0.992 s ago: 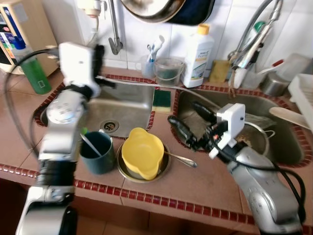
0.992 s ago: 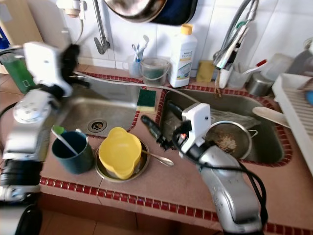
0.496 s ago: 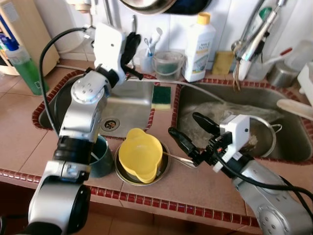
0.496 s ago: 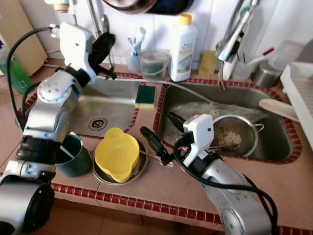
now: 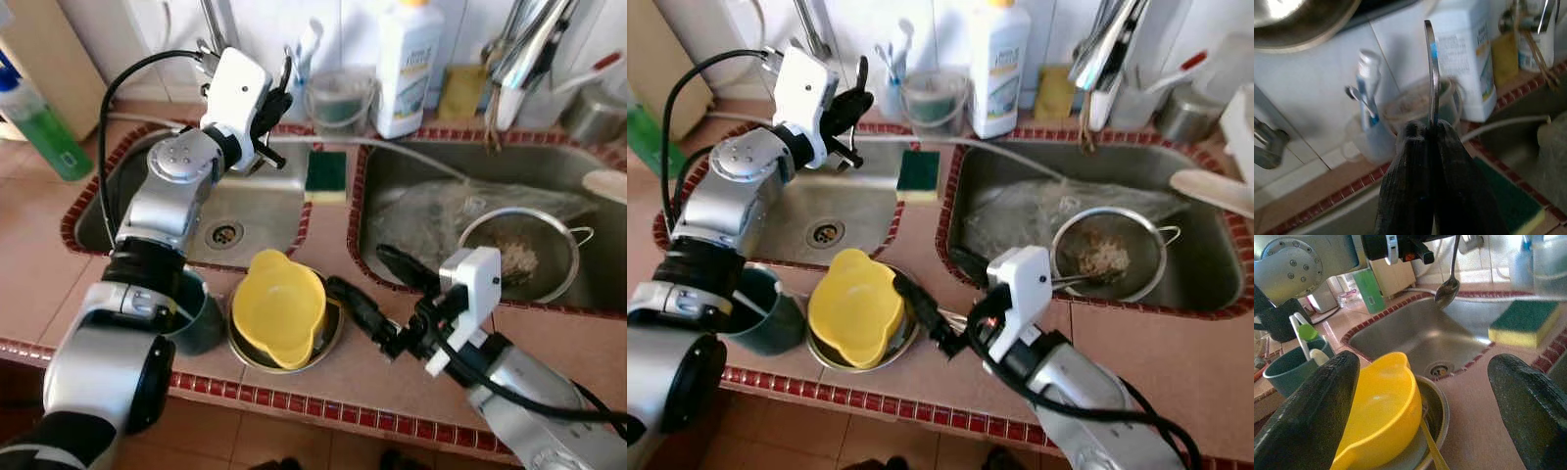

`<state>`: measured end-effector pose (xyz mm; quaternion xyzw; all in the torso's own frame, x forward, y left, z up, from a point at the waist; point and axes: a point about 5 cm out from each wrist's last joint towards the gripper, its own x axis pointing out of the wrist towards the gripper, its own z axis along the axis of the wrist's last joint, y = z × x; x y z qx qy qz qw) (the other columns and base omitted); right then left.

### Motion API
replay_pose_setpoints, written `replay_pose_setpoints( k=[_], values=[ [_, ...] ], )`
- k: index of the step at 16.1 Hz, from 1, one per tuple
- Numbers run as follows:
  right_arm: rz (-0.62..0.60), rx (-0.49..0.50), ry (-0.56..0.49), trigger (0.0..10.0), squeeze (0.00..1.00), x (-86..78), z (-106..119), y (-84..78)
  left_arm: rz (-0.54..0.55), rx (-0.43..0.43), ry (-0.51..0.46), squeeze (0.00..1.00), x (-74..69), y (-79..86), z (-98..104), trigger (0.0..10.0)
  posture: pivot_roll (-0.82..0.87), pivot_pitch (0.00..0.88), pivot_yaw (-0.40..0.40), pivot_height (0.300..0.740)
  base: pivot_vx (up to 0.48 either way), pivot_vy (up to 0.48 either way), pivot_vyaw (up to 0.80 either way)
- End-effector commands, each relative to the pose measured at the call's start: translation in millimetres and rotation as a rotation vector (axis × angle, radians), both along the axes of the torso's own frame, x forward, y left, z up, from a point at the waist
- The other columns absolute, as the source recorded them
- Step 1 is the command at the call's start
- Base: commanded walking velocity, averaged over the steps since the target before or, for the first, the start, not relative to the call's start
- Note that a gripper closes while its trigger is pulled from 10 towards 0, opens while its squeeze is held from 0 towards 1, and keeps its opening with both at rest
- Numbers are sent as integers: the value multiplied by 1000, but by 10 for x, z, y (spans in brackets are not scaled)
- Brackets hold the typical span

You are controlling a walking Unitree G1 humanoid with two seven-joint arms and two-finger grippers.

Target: Kitchen organization

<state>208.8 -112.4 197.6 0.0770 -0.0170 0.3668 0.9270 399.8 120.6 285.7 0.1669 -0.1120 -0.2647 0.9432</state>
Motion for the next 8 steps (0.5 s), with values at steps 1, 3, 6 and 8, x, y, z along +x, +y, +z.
replay_pose_setpoints(
  k=[1,3,6,8],
  values=[
    [6,2,7,10000,0,-54,15,14,15,36,-3,0,18,45,46,10000,-153,249,148,740,0,0,0],
    [-23,0,25,10000,0,-86,8,-25,33,58,23,0,50,88,15,10000,-156,254,153,740,0,0,0],
    [-43,-6,43,10000,0,-106,4,-43,80,115,82,0,98,163,-66,10000,-156,261,161,740,0,0,0],
    [-50,-7,45,10000,0,-100,5,-61,84,130,108,0,109,185,-98,10000,-150,266,164,740,0,0,0]
  ],
)
